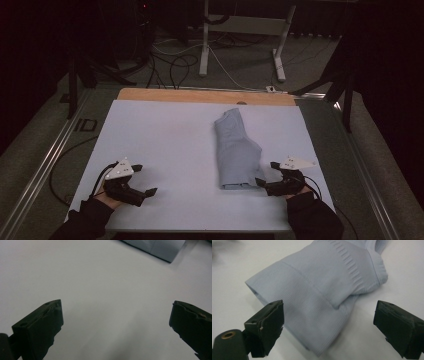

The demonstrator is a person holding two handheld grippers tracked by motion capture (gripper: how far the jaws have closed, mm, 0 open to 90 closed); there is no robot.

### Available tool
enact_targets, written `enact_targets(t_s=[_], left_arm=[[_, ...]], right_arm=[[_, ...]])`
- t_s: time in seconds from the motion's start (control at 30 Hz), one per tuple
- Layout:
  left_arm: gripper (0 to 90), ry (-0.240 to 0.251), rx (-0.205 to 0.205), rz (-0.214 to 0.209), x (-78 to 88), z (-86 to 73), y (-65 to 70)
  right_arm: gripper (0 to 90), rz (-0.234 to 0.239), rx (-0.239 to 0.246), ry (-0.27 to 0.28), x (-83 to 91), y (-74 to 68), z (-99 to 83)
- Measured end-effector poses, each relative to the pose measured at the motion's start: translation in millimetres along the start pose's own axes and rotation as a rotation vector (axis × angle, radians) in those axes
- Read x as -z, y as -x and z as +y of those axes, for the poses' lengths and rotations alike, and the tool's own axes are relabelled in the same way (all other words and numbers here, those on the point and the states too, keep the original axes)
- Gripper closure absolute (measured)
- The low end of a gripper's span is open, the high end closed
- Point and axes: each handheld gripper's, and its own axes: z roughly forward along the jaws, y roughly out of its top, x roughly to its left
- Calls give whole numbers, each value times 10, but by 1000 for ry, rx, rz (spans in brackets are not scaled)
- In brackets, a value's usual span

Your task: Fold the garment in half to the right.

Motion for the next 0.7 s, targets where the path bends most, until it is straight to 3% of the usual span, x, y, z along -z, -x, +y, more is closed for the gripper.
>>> enact_targets(t_s=[0.3,0.7], left_arm=[[0,-3,41,35,119,-189,-40],[0,9,46,104,196,-277,-63]], right_arm=[[97,-18,-34,15,103,-31,-129],[97,-48,-32,28,151,-24,-213]])
